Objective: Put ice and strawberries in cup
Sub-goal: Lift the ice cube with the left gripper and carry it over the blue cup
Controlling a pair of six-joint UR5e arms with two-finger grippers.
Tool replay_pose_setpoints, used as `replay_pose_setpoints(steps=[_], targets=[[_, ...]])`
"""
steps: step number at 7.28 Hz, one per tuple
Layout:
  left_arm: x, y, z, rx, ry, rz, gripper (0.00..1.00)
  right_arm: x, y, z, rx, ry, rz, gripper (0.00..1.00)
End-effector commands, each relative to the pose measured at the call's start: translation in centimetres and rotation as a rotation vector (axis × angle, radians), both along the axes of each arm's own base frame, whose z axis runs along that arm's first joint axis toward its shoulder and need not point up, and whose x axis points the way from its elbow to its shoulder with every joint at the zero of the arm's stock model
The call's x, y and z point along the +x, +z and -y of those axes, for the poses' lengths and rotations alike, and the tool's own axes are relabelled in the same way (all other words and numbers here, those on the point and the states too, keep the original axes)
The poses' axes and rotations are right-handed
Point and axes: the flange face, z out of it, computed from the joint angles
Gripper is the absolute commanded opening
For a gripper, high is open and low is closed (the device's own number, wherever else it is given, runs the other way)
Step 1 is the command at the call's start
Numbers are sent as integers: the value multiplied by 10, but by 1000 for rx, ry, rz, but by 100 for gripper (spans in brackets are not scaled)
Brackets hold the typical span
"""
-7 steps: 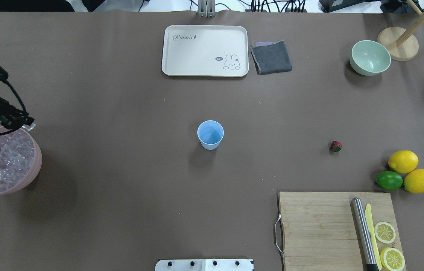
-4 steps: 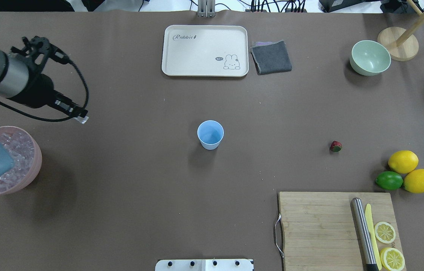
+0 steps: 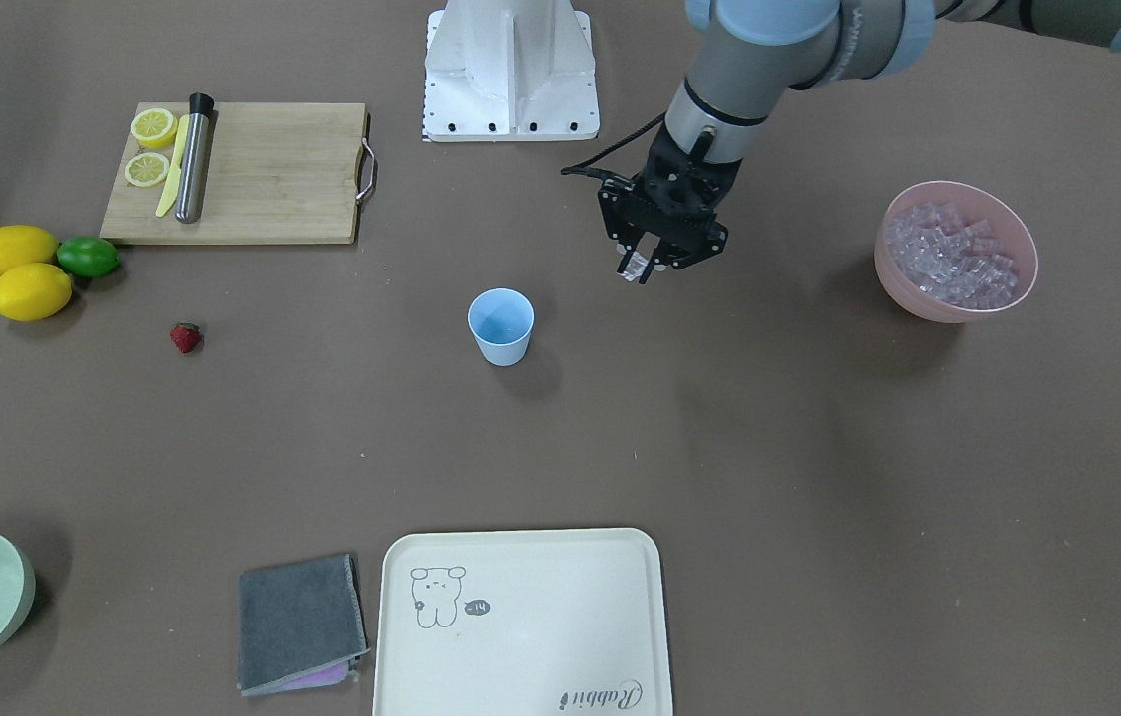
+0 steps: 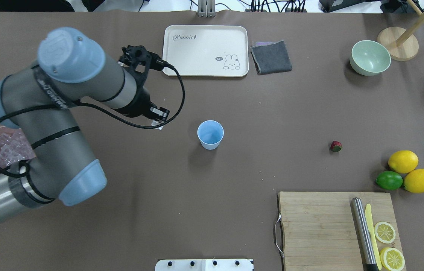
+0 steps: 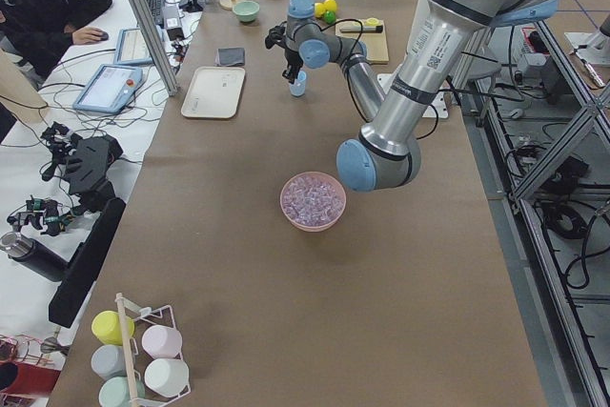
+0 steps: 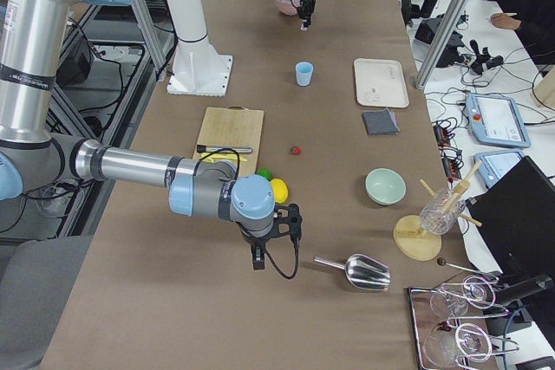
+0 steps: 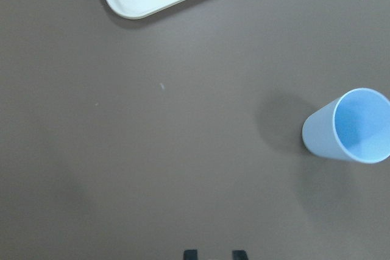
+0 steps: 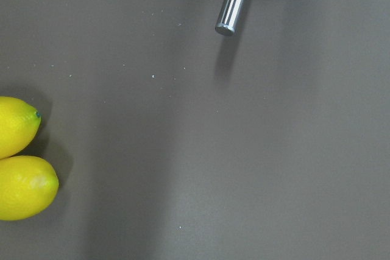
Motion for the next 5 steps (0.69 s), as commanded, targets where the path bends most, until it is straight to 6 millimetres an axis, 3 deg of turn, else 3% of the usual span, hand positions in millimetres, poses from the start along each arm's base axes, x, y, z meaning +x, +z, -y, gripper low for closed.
replay_pose_setpoints(steps=[1, 2, 5], targets=[[51, -55, 1, -18, -47, 19, 0, 0, 0, 1, 1, 0, 4, 100], [62, -68, 0, -23, -46, 25, 0, -2, -1, 1, 0, 0, 23, 100], [109, -68, 6, -3, -75, 62, 0, -2, -2, 1, 2, 0, 28, 100]])
